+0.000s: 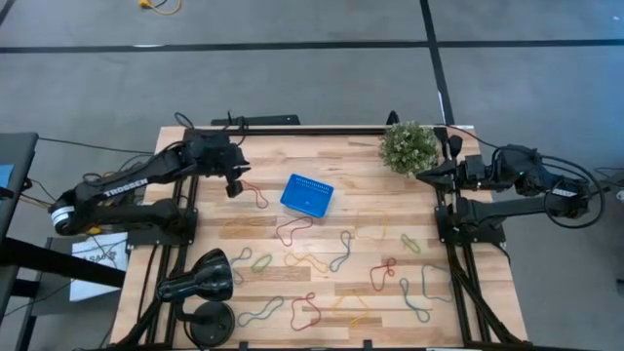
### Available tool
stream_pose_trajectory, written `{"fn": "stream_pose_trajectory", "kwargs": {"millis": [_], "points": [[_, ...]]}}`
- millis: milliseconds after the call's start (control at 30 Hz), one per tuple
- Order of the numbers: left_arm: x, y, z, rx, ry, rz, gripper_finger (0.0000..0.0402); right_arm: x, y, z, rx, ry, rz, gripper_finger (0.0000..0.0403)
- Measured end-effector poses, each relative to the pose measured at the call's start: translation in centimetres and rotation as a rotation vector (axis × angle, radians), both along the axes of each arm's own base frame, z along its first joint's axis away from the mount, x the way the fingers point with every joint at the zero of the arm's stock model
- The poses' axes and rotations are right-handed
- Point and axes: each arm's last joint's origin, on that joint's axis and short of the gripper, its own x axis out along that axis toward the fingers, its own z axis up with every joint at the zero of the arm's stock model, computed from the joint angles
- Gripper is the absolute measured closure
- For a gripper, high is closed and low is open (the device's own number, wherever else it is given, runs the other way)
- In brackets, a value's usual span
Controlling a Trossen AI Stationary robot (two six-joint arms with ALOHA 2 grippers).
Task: Pick and place items into bin
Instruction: Put the red rubber band into the blue bin
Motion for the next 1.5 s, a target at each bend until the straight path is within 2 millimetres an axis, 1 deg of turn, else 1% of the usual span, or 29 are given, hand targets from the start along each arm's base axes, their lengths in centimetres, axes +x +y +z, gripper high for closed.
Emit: {"fn": "stream_pose_trajectory", "kwargs": {"millis": [167,300,467,633,833,1067,1167,1333,1500], "points": [[0.1,0.1,-1.5,-0.045,0.144,-0.039,0.0274,0.0,0.0,0.0,0.000,0.000,0.000,0.0403],[0.2,0.0,-2.8,-0.130,0.234,-0.076,0.0255,0.0,0.0,0.2,0.001,-0.026,0.000,0.0403],[1.1,0.4,-4.5,-0.223,0.304,-0.104,0.0253,0.0,0.0,1.1,0.051,-0.114,0.003,0.0403],[2.3,1.2,-6.6,-0.269,0.379,-0.102,0.0252,-0.1,0.0,1.5,0.046,-0.152,0.003,0.0403],[3.5,2.0,-9.1,-0.314,0.438,-0.098,0.0252,-0.1,0.0,1.5,0.046,-0.152,0.003,0.0403],[4.2,2.5,-11.4,-0.350,0.507,-0.088,0.0252,-0.1,0.0,1.5,0.045,-0.158,0.003,0.0403],[4.4,2.6,-11.7,-0.341,0.529,-0.077,0.0252,-0.1,0.0,1.5,0.045,-0.158,0.004,0.0403],[4.4,2.7,-11.7,-0.331,0.526,-0.082,0.0253,-0.1,0.0,1.5,0.045,-0.157,0.003,0.0403],[4.4,2.7,-11.6,-0.320,0.524,-0.081,0.0264,-0.1,0.0,1.5,0.045,-0.154,0.003,0.0403]]}}
